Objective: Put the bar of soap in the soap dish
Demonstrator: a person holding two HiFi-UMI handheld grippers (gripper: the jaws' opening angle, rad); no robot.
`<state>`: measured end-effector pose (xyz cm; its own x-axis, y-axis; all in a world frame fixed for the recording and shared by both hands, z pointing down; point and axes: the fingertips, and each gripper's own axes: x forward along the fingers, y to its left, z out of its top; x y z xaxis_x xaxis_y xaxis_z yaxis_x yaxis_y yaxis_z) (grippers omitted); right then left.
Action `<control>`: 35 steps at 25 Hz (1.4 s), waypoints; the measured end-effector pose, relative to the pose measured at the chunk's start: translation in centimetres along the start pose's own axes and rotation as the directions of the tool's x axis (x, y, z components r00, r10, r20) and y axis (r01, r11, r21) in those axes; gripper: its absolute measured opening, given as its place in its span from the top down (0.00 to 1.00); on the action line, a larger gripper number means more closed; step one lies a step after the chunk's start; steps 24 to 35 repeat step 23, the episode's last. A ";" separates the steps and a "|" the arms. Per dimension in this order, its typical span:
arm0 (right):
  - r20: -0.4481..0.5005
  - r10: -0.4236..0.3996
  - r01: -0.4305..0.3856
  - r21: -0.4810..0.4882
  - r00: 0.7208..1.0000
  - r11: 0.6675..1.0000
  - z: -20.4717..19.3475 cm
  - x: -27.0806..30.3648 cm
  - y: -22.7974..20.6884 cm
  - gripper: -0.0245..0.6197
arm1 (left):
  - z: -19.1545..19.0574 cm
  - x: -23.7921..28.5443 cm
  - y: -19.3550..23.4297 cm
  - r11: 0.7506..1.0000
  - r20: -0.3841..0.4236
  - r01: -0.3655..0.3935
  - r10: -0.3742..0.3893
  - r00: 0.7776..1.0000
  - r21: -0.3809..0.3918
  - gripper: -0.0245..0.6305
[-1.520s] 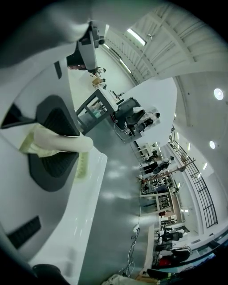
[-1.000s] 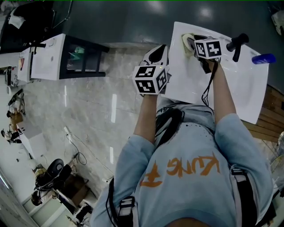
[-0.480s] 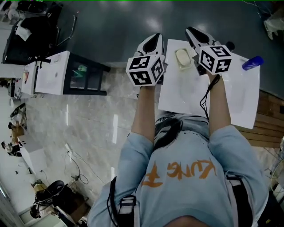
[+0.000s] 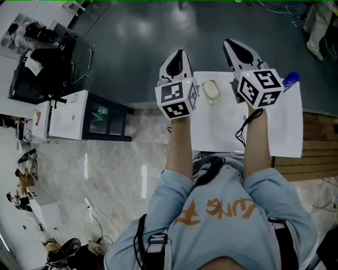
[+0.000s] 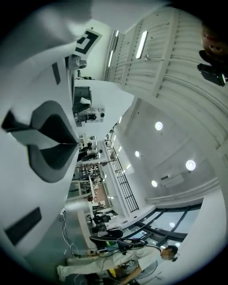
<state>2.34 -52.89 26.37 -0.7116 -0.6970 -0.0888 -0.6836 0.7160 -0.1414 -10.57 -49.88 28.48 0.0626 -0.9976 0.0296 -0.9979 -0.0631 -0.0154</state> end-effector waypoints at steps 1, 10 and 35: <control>-0.014 -0.004 0.004 -0.016 1.000 1.000 -0.2 -0.3 0.0 0.92 | 0.2 0.0 -0.5 1.000 0.002 0.006 -0.006 1.000 0.007 0.93; -0.077 -0.056 0.049 -0.093 0.995 0.994 0.1 -0.4 -1.2 0.91 | 1.8 0.4 -1.1 1.000 0.016 0.021 -0.021 1.000 0.006 0.93; -0.054 -0.061 0.053 -0.133 0.997 0.990 0.7 -0.1 -1.2 0.91 | 1.9 0.1 -0.1 1.000 0.028 0.010 -0.010 1.000 0.000 0.93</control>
